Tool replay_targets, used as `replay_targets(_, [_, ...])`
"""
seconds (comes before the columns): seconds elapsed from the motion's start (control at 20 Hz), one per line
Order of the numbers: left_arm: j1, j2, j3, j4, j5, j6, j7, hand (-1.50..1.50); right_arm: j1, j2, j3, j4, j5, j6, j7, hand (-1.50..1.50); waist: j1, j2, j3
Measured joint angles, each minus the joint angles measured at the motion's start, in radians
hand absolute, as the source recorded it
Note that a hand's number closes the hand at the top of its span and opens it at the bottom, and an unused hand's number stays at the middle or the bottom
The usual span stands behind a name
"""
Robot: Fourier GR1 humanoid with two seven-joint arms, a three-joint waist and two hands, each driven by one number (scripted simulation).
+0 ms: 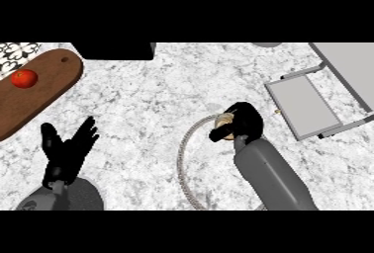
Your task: Pick the cupcake from the placemat and place it in the tiered shelf
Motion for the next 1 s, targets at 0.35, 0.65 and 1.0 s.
replay_targets(0.35, [-0.019,-0.02,-0.023,-0.003,-0.016,0.009,0.004,0.0,-0.255,-0.049,-0.184,0.192,0.142,-0.113,0.064,1.5,0.03,0.004,-0.001])
replay_targets(0.65, [-0.024,-0.015,-0.023,0.005,-0.02,0.004,0.011,0.0,-0.485,-0.091,-0.22,0.312,0.354,-0.135,0.139,1.5,0.029,-0.005,-0.003])
replay_targets(1.0, [-0.02,-0.003,-0.003,0.009,-0.011,0.003,0.018,0.0,-0.699,-0.131,-0.295,0.415,0.551,-0.105,0.21,1.5,0.009,-0.015,-0.004])
